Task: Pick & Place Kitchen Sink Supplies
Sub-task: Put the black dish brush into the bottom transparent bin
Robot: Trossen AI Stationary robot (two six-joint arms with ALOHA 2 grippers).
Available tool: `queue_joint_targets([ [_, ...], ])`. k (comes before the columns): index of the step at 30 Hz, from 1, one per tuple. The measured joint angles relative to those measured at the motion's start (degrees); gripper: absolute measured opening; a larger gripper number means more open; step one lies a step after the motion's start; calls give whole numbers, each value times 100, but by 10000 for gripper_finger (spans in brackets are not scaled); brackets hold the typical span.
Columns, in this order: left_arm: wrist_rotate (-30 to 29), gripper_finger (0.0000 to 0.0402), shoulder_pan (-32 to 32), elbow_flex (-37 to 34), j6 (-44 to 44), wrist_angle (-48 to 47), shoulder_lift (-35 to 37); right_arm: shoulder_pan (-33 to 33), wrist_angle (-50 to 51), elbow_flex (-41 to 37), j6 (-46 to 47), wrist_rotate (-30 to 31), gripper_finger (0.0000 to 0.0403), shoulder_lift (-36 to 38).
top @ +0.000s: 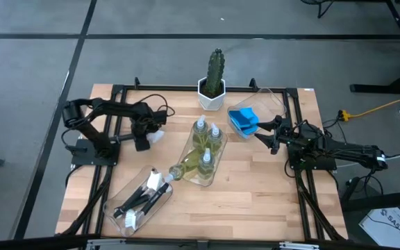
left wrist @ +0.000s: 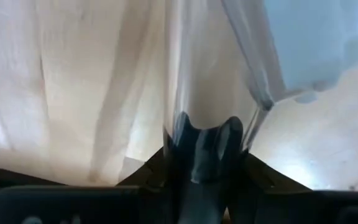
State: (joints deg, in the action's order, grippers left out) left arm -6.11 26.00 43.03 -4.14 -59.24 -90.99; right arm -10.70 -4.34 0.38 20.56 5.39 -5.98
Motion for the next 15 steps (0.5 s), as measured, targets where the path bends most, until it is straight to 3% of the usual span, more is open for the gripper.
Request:
queue_joint_targets([
  [6, 395, 87, 90, 0, 410, -60, 639, 0, 0, 1, 0, 2, 300, 2],
  [15, 398, 87, 97, 0, 1308, -43, 2205, 2, 0, 1, 0, 2, 300, 1],
])
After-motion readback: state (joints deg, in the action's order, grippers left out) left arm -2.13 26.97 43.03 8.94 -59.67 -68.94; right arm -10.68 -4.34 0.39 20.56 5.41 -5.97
